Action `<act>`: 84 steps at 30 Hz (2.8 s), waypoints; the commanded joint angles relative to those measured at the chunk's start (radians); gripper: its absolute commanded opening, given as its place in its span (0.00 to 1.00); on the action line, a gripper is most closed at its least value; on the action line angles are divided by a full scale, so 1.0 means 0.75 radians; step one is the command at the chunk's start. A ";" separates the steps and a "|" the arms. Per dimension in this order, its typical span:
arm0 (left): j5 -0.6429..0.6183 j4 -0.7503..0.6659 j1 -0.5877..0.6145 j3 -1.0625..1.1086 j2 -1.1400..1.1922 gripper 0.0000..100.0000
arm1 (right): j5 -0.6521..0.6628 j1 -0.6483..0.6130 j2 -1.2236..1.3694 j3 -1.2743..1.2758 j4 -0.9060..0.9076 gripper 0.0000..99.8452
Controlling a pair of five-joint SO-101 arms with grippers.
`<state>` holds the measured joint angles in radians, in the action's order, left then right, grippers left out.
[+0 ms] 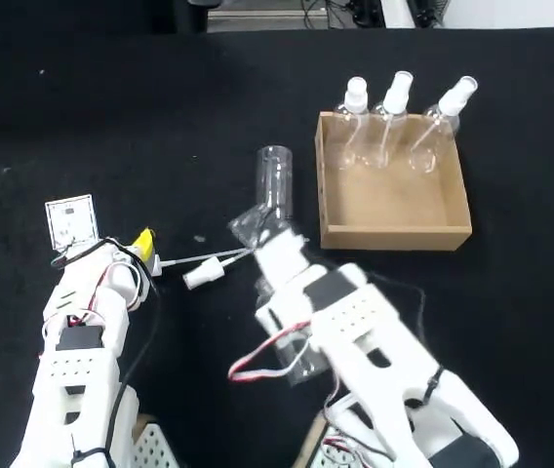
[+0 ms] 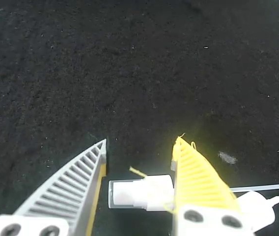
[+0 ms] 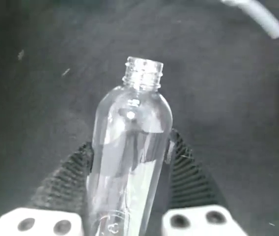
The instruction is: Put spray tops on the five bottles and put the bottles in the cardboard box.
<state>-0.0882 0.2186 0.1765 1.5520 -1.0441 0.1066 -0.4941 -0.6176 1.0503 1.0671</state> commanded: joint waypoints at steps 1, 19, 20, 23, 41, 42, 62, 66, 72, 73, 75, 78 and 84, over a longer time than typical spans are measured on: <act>0.016 -0.033 -0.005 -0.021 -0.020 0.21 | 0.174 0.135 0.007 -0.175 0.137 0.02; 0.004 -0.023 -0.036 -0.009 -0.020 0.21 | 0.976 0.258 0.005 -0.015 0.239 0.22; 0.004 -0.023 -0.042 -0.009 -0.020 0.21 | 0.951 0.254 0.005 -0.015 0.239 0.26; 0.004 -0.023 -0.046 -0.009 -0.020 0.21 | 0.896 0.262 0.005 -0.044 0.254 0.34; 0.004 0.178 -0.036 -0.105 -0.020 0.21 | 0.702 0.333 0.003 -0.081 0.397 0.35; 0.004 0.190 -0.036 -0.116 -0.020 0.21 | 0.700 0.333 0.003 -0.046 0.364 0.35; 0.004 0.321 -0.046 -0.242 -0.020 0.21 | 1.315 0.507 0.011 -0.013 0.170 0.01; 0.004 0.327 -0.048 -0.226 -0.014 0.21 | 1.647 0.610 0.005 -0.013 0.176 0.01; 0.004 0.325 -0.050 -0.204 -0.018 0.21 | 1.305 0.616 0.005 -0.034 0.176 0.17; 0.004 0.321 -0.062 -0.204 -0.018 0.21 | 1.238 0.608 0.005 -0.042 0.178 0.22; 0.004 0.319 -0.091 -0.204 -0.018 0.21 | 1.129 0.593 0.005 -0.046 0.178 0.29; 0.004 0.319 -0.120 -0.206 -0.018 0.21 | 1.031 0.532 0.011 -0.042 0.178 0.29; 0.029 0.317 -0.105 -0.269 -0.018 0.21 | 0.939 0.446 0.013 -0.040 0.164 0.28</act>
<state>-0.0882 0.4611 0.0997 1.4385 -1.0441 0.8370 -0.1320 -0.6176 1.0963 1.1914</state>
